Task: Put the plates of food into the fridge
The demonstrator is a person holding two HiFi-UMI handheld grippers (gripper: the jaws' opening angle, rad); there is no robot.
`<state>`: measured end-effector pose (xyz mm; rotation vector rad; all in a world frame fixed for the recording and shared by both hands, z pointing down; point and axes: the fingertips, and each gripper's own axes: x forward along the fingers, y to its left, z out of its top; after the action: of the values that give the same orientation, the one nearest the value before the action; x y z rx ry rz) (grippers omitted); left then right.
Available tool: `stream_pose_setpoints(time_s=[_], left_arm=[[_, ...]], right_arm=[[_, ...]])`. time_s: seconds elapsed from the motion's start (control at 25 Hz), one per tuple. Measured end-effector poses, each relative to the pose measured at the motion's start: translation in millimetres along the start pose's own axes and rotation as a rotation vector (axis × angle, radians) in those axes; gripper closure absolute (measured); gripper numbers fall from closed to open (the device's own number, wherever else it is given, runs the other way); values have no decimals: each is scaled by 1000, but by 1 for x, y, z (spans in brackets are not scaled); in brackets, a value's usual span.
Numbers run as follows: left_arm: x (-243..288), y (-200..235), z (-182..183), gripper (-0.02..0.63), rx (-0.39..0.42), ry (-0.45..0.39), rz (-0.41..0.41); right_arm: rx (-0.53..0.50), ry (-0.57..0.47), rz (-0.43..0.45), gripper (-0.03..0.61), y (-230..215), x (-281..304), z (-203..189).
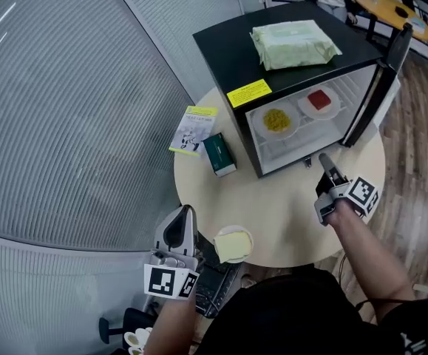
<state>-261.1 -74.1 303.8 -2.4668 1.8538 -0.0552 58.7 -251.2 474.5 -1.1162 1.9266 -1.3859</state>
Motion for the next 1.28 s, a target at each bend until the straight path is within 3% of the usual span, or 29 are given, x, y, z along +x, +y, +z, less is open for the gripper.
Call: stream_pose_setpoints(time_s=[0.24, 0.52, 0.68, 0.84, 1.08, 1.28], left_arm=[[-61, 34, -11, 611, -23, -17, -39], [-131, 60, -44, 611, -44, 34, -78], [-162, 70, -54, 611, -35, 59, -80], [-184, 72, -62, 611, -14, 84, -86], [-210, 78, -68, 611, 18, 104, -77], [-220, 81, -69, 611, 29, 128, -81]], right_arm=[[-33, 60, 2, 459, 19, -40, -109], [-21, 121, -114, 459, -3, -100, -241], [51, 153, -154, 457, -16, -127, -306], [60, 232, -153, 430, -26, -142, -356], [184, 312, -203, 307, -51, -151, -429], [295, 326, -222, 284, -64, -142, -463]])
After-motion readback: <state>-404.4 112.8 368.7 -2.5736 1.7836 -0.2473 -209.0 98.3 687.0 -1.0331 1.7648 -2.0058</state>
